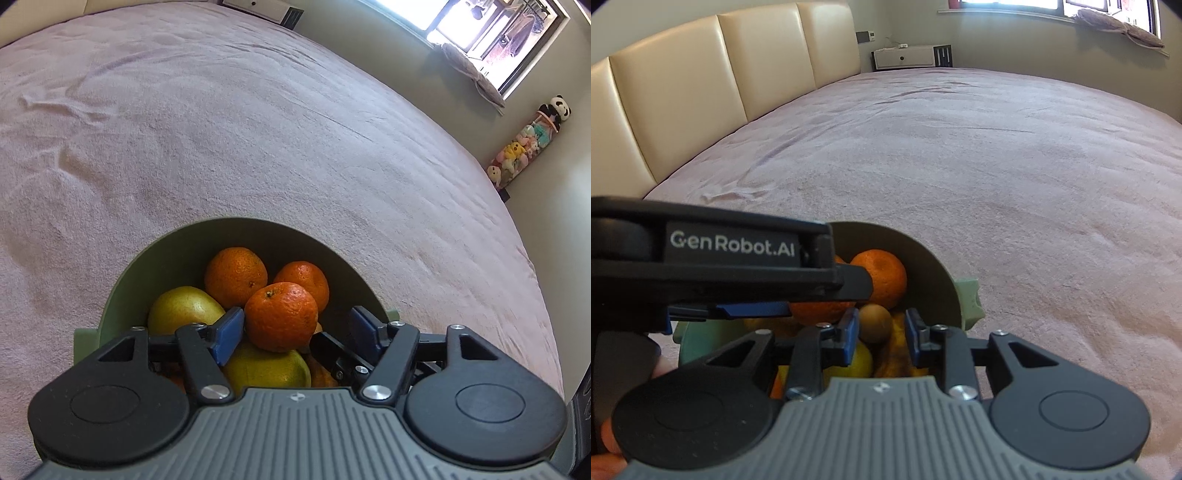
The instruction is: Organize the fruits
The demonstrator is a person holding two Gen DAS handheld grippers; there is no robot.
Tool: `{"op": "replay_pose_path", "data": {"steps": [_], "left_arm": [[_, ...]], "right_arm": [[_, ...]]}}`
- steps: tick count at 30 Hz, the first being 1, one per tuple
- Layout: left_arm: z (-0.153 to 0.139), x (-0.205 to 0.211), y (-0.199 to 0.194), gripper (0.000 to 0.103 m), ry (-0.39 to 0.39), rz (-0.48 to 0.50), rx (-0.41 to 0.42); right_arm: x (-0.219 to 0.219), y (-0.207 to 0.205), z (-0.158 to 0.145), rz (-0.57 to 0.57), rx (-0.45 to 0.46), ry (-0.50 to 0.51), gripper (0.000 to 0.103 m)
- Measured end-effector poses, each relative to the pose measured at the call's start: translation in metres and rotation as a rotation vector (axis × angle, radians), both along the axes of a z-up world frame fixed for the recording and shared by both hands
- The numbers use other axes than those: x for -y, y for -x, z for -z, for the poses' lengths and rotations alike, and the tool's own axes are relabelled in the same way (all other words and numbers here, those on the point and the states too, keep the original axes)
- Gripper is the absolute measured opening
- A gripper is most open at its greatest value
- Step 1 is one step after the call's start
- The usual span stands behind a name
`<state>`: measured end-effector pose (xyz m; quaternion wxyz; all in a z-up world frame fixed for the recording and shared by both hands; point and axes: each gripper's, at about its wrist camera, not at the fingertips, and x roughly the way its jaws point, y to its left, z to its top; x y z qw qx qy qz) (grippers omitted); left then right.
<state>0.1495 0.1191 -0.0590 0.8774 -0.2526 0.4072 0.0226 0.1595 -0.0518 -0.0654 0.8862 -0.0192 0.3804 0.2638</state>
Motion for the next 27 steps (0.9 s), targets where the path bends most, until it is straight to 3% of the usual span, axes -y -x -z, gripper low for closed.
{"op": "replay_pose_path", "data": {"steps": [7, 11, 18, 20, 27], "left_arm": [[-0.023, -0.003, 0.011, 0.078, -0.029, -0.015, 0.059], [-0.040, 0.000, 0.020, 0.078, -0.059, -0.013, 0.105], [-0.073, 0.012, 0.044, 0.078, -0.197, -0.015, 0.206], [-0.082, 0.015, 0.051, 0.079, -0.225, -0.023, 0.238], [-0.104, 0.036, 0.076, 0.086, -0.397, 0.000, 0.323]], "right_arm": [[0.004, 0.010, -0.020, 0.017, 0.055, 0.000, 0.040], [0.008, 0.020, -0.037, 0.044, 0.098, -0.015, 0.055], [0.022, 0.045, -0.074, 0.104, 0.222, -0.018, 0.074], [0.029, 0.052, -0.085, 0.133, 0.259, 0.000, 0.083], [0.057, 0.075, -0.109, 0.219, 0.311, 0.064, 0.092]]}}
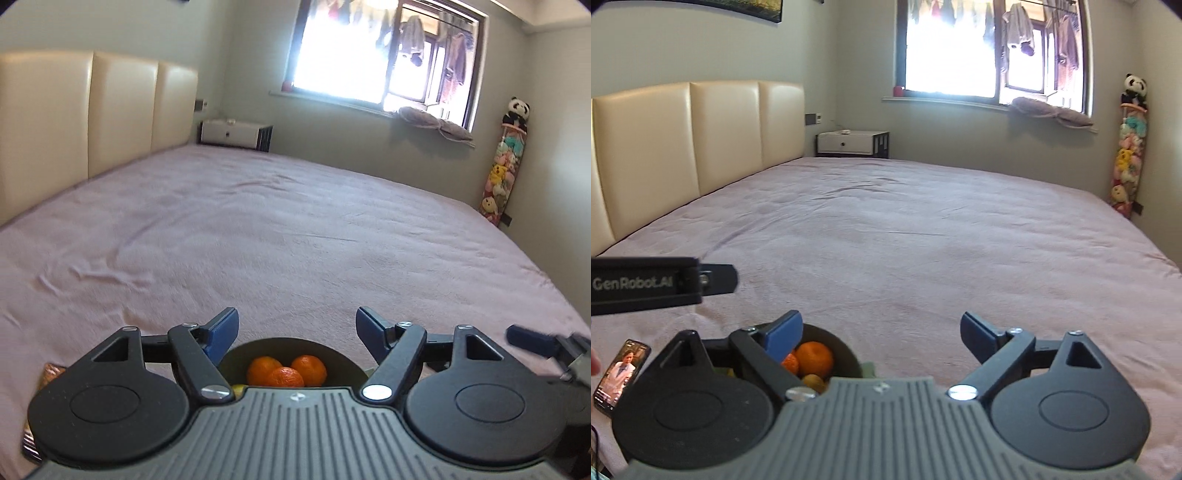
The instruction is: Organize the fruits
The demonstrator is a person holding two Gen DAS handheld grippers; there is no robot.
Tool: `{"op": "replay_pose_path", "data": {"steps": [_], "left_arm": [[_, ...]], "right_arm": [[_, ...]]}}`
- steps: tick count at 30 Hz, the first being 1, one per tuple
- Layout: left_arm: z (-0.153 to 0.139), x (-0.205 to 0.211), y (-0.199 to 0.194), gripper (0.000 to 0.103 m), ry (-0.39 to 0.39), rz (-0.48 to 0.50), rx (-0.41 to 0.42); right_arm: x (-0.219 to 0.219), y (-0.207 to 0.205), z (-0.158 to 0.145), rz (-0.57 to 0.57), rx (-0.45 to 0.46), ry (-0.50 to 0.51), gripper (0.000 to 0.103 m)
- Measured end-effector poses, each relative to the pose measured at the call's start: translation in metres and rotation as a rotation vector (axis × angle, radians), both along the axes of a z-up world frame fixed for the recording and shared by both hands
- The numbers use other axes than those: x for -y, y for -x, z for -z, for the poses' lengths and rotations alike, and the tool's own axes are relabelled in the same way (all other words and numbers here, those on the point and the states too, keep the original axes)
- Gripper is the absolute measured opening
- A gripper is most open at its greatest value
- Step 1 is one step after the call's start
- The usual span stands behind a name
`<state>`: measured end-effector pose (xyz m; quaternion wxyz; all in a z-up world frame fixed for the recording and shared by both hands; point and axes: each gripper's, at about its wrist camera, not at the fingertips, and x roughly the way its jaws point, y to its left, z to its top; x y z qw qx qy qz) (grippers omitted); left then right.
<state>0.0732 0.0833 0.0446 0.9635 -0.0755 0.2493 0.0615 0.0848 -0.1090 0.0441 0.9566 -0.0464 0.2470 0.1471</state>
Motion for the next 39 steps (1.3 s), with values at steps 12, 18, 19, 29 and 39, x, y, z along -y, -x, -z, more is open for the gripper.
{"op": "replay_pose_path", "data": {"steps": [12, 18, 19, 29, 39], "left_arm": [[0.006, 0.028, 0.042, 0.090, -0.179, 0.045, -0.017], [0.020, 0.030, 0.051, 0.090, -0.190, 0.044, -0.065], [0.022, 0.031, 0.050, 0.090, -0.189, 0.042, -0.075], [0.053, 0.033, 0.046, 0.090, -0.143, 0.047, -0.184], [0.057, 0.033, 0.040, 0.090, -0.153, 0.021, -0.239]], "right_arm": [[0.031, 0.054, -0.004, 0.049, -0.033, 0.065, 0.096], [0.045, 0.070, 0.004, 0.094, -0.079, 0.025, 0.097], [0.045, 0.074, 0.006, 0.105, -0.086, 0.024, 0.097], [0.047, 0.069, 0.028, 0.113, -0.148, 0.021, 0.097], [0.044, 0.064, 0.034, 0.099, -0.174, 0.023, 0.097]]}}
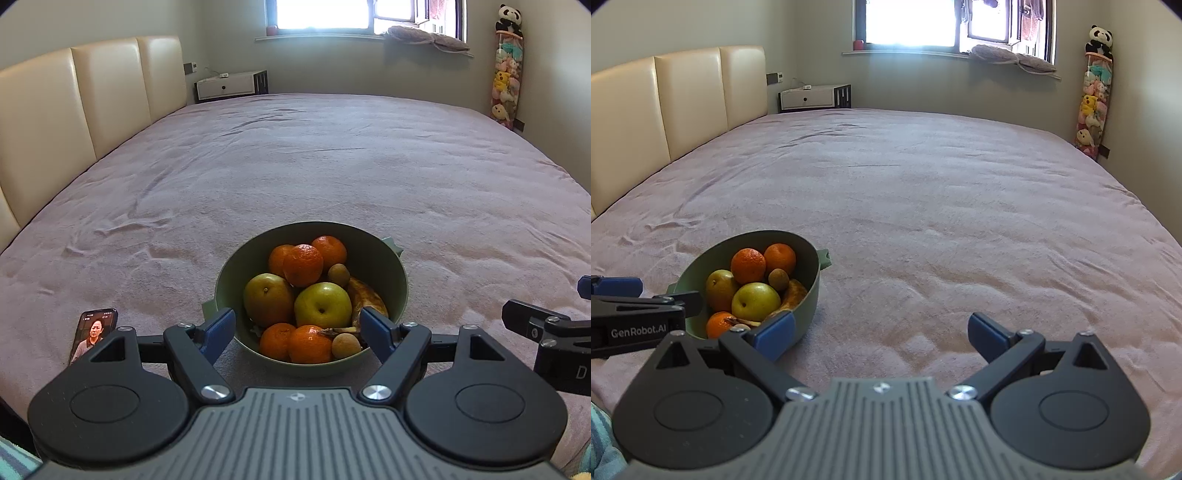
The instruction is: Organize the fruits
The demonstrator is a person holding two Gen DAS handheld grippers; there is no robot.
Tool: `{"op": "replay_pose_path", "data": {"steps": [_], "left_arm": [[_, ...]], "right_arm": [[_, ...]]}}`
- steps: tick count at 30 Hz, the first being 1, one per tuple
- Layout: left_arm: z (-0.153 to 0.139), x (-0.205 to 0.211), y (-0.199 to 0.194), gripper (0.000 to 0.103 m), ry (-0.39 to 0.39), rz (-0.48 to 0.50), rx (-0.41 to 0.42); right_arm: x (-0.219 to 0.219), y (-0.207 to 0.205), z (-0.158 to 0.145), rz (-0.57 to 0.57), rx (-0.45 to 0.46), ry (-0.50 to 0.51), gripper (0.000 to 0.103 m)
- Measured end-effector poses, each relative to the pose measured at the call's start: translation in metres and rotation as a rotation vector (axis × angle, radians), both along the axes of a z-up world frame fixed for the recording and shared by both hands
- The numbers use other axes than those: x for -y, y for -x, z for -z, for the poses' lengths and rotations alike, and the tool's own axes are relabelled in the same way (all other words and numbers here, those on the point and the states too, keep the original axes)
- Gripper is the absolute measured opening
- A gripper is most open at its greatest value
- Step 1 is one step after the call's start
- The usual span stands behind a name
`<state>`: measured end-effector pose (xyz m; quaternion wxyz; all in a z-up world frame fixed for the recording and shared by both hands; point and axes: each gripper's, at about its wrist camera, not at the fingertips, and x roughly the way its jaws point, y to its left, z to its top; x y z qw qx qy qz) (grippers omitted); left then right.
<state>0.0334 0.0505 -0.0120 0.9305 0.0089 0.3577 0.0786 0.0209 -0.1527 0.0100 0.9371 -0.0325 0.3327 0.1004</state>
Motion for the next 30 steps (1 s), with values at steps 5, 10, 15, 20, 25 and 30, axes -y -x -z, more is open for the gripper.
{"op": "replay_pose_path", "data": {"steps": [5, 10, 15, 20, 25, 30], "left_arm": [[-0.0001, 0.0002, -0.0007, 0.090, -0.006, -0.004, -0.011], [-0.0006, -0.0006, -0.0013, 0.090, -0.007, -0.004, -0.012], [-0.0022, -0.0010, -0.0012, 0.090, -0.004, -0.004, -0.008], [-0.0019, -0.0017, -0.0012, 0.090, -0.002, -0.003, -0.009], [-0.0022, -0.0015, -0.0008, 0.090, -0.001, -0.001, -0.008], [-0.0021, -0.0018, -0.0010, 0.090, 0.000, 0.000, -0.008]], "right_arm": [[0.0016, 0.0000, -0.0010, -0.001, -0.003, -0.006, 0.097], [0.0031, -0.0005, -0.0012, 0.000, -0.007, -0.012, 0.097], [0.0029, -0.0002, -0.0011, -0.002, -0.004, -0.014, 0.097], [0.0023, -0.0002, -0.0008, -0.006, -0.007, -0.014, 0.097], [0.0026, -0.0004, -0.0011, -0.006, -0.007, -0.016, 0.097], [0.0028, -0.0015, -0.0006, -0.006, -0.010, -0.019, 0.097]]}}
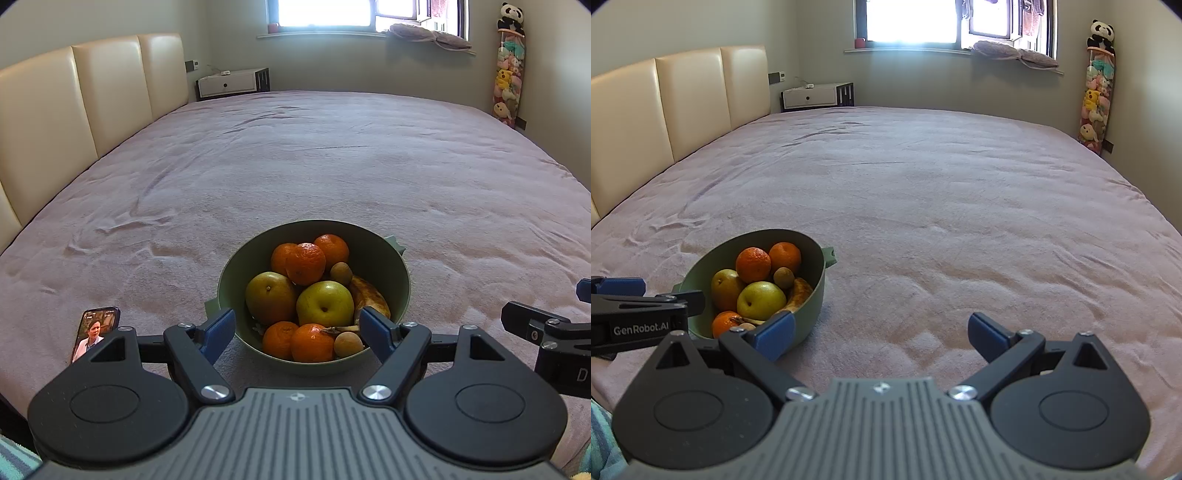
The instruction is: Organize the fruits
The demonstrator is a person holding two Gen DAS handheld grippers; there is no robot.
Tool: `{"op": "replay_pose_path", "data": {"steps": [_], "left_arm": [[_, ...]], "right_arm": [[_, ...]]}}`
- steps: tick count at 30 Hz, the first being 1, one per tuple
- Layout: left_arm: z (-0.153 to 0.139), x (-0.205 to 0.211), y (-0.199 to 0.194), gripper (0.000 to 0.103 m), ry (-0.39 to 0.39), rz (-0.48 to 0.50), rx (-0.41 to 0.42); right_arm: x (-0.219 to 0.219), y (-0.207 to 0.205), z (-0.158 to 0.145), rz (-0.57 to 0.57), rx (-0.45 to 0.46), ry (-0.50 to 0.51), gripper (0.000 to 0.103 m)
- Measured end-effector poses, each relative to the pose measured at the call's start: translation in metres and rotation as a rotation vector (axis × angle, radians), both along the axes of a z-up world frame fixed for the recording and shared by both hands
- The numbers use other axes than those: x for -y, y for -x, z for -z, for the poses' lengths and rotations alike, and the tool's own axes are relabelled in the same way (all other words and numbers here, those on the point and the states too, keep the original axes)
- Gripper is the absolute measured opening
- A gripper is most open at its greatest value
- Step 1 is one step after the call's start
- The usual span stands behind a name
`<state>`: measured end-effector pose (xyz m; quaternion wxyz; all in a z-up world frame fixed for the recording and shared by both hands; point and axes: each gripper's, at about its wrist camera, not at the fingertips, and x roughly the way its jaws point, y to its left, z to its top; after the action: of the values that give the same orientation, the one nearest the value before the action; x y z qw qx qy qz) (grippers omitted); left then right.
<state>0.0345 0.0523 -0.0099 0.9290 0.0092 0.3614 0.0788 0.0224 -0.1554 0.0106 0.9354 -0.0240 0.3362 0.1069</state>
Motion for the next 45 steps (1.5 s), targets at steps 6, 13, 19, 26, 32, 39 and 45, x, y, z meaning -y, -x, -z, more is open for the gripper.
{"op": "replay_pose_path", "data": {"steps": [6, 13, 19, 26, 32, 39, 45], "left_arm": [[-0.0009, 0.0014, 0.0006, 0.090, 0.000, -0.001, 0.002], [-0.0009, 0.0013, 0.0006, 0.090, 0.000, -0.001, 0.002], [-0.0027, 0.0022, 0.0003, 0.090, 0.004, 0.003, 0.003], [-0.0044, 0.0029, 0.0003, 0.090, 0.004, 0.006, 0.006], [-0.0045, 0.0032, 0.0003, 0.090, 0.003, 0.005, 0.008], [-0.0054, 0.0024, 0.0007, 0.090, 0.006, -0.002, 0.009], [-0.0064, 0.0027, 0.0021, 0.090, -0.001, -0.009, 0.016]], "right_arm": [[0.0000, 0.0001, 0.0001, 0.000, 0.001, -0.001, 0.097], [0.0004, 0.0001, 0.0003, -0.001, 0.000, -0.001, 0.097], [0.0000, 0.0001, 0.0002, -0.003, -0.001, -0.002, 0.097], [-0.0001, 0.0000, 0.0001, -0.003, -0.001, -0.003, 0.097], [-0.0004, 0.0000, 0.0002, -0.004, -0.001, -0.003, 0.097], [-0.0006, -0.0002, 0.0006, -0.003, -0.001, -0.004, 0.097], [-0.0012, 0.0000, 0.0001, -0.005, -0.001, -0.006, 0.097]]}}
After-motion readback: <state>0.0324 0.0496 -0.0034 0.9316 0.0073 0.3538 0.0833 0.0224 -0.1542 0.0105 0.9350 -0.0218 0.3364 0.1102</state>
